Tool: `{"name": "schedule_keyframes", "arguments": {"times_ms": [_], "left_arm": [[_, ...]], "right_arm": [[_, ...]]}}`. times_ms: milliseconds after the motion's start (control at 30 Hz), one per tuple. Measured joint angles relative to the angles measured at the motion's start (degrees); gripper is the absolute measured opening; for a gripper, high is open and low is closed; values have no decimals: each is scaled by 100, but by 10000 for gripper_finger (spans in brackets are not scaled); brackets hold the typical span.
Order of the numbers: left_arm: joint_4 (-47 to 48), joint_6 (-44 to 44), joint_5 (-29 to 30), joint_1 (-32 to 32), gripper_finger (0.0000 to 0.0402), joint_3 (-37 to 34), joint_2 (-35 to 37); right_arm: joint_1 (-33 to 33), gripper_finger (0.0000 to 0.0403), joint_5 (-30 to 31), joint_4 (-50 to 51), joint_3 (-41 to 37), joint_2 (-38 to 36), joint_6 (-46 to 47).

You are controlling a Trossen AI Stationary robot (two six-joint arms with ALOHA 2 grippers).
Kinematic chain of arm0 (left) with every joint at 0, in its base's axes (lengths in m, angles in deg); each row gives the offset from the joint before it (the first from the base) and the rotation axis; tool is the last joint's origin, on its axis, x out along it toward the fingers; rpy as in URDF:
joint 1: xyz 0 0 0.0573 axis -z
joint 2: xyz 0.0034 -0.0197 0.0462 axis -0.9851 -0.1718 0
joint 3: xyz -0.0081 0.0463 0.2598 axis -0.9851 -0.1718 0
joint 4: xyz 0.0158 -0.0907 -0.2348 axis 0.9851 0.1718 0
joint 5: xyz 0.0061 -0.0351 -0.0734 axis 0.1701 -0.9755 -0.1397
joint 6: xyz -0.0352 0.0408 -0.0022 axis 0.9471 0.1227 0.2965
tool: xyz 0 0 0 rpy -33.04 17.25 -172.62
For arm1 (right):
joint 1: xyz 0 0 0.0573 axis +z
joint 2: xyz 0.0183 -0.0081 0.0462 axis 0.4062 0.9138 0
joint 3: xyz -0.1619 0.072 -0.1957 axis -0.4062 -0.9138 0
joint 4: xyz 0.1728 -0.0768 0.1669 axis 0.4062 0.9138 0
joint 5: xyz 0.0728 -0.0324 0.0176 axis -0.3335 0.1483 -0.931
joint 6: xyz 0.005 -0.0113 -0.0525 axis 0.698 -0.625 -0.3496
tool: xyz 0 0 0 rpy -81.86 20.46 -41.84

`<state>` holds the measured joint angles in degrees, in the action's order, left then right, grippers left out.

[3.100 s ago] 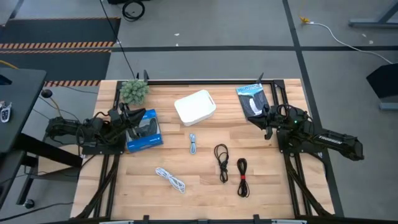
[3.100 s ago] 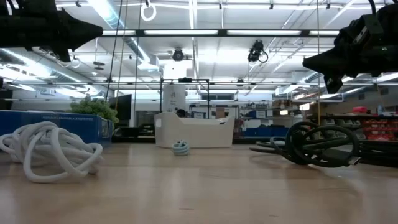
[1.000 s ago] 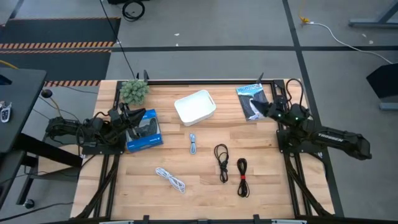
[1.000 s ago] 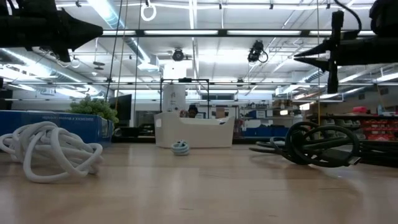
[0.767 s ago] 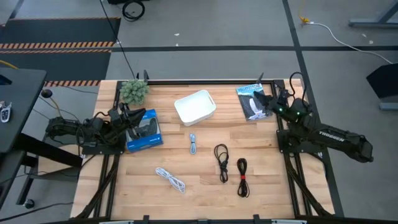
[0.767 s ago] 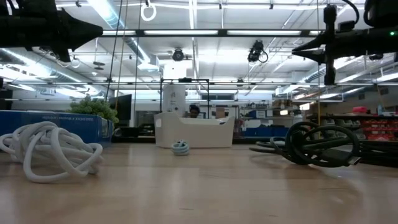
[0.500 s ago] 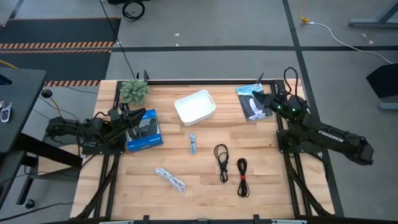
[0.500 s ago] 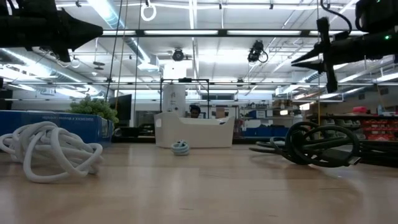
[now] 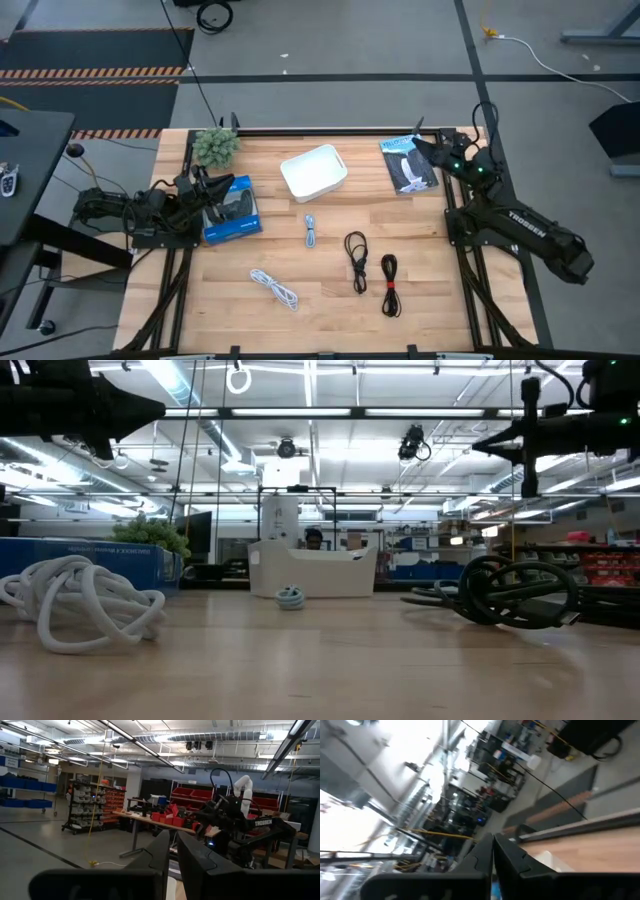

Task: Pick and place USB-C Cables
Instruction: Put the right black USB cable into the white bin

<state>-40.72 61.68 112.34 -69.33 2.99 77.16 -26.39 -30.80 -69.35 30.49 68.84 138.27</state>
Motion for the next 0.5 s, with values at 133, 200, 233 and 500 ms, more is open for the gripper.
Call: {"name": "schedule_keyframes", "arguments": {"times_ms": [133, 200, 233, 500], "left_arm": [[0, 1, 0, 1, 43, 1, 0], [0, 1, 0, -1, 43, 0, -2], [0, 1, 0, 0, 43, 1, -1], [0, 1, 0, 1, 43, 1, 0]], "right_arm": [[-53, 13, -99, -85, 153, 0, 147], [-53, 8, -159, 219, 408, 2, 74], [-53, 6, -225, 441, 570, 2, -39], [-97, 6, -480, 3057, 2197, 64, -1514]]}}
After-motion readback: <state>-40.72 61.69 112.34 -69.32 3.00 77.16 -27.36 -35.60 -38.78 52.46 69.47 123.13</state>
